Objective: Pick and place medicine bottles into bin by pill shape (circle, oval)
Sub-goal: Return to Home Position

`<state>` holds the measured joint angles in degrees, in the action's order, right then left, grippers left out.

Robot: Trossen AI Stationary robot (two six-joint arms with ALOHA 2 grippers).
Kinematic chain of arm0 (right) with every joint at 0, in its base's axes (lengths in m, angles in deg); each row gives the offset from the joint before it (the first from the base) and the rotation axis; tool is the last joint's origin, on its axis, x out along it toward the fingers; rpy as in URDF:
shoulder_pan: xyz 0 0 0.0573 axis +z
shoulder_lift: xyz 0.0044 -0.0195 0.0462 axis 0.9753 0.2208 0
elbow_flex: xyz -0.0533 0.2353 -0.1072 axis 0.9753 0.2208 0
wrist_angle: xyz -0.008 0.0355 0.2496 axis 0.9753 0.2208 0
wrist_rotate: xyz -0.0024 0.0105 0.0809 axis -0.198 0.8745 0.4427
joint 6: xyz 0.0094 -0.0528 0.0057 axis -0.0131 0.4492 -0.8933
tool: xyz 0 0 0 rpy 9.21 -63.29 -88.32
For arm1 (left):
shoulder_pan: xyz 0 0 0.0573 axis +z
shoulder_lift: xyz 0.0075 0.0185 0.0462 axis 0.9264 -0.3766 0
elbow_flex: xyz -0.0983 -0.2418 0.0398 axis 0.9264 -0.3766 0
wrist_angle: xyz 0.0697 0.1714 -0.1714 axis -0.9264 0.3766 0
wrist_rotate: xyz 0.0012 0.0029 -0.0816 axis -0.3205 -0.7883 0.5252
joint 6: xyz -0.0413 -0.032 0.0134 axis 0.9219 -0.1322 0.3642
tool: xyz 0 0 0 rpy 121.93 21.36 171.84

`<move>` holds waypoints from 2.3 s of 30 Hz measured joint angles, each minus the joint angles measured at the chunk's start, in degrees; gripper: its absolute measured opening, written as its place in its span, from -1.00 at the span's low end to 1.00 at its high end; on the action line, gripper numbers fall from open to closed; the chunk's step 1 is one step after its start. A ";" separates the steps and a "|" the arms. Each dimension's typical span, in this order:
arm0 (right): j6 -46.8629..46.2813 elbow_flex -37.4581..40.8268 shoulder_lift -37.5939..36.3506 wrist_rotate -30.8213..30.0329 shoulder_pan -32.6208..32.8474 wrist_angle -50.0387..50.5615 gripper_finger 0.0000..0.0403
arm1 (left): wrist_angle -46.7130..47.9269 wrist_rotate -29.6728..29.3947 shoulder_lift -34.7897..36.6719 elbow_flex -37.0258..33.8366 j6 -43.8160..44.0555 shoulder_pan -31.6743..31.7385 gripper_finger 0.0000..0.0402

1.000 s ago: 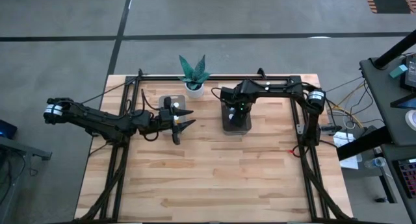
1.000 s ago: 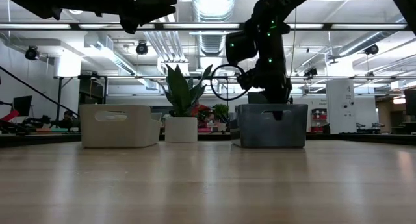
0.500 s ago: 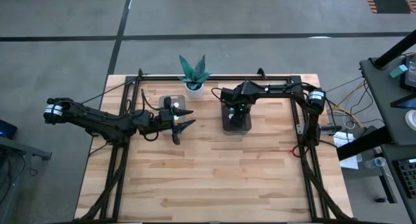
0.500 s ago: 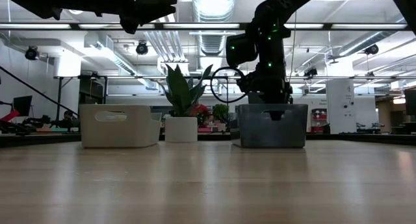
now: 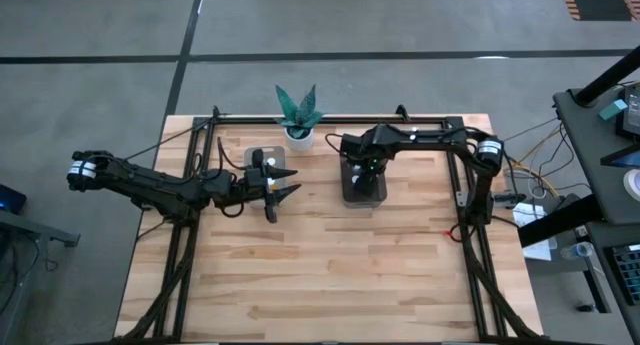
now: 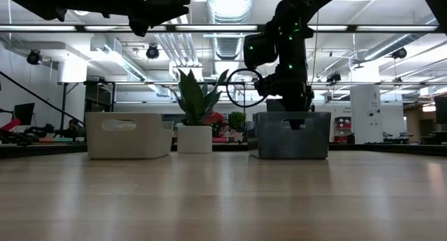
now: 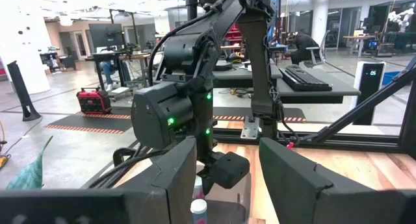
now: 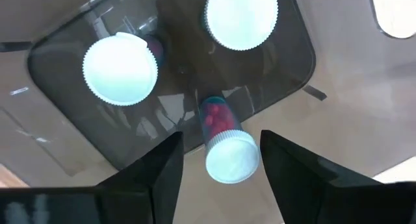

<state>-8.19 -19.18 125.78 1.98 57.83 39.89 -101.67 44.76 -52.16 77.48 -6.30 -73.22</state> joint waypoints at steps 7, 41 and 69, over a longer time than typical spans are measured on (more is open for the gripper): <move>-0.66 0.00 -2.96 -0.04 0.24 0.09 -0.03 | -0.02 0.00 0.00 0.00 0.00 0.00 -0.24; 11.73 37.31 -39.73 -3.18 20.15 -56.12 -0.45 | 39.59 0.22 29.33 -4.13 -0.82 -0.07 -0.31; 18.15 61.05 -71.35 -3.05 20.15 -65.25 -0.84 | 40.23 7.91 59.16 -18.50 -7.27 -0.07 -0.79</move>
<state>9.97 41.87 54.43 -1.07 77.98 -25.36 -61.45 52.68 7.01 58.98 -13.57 -73.28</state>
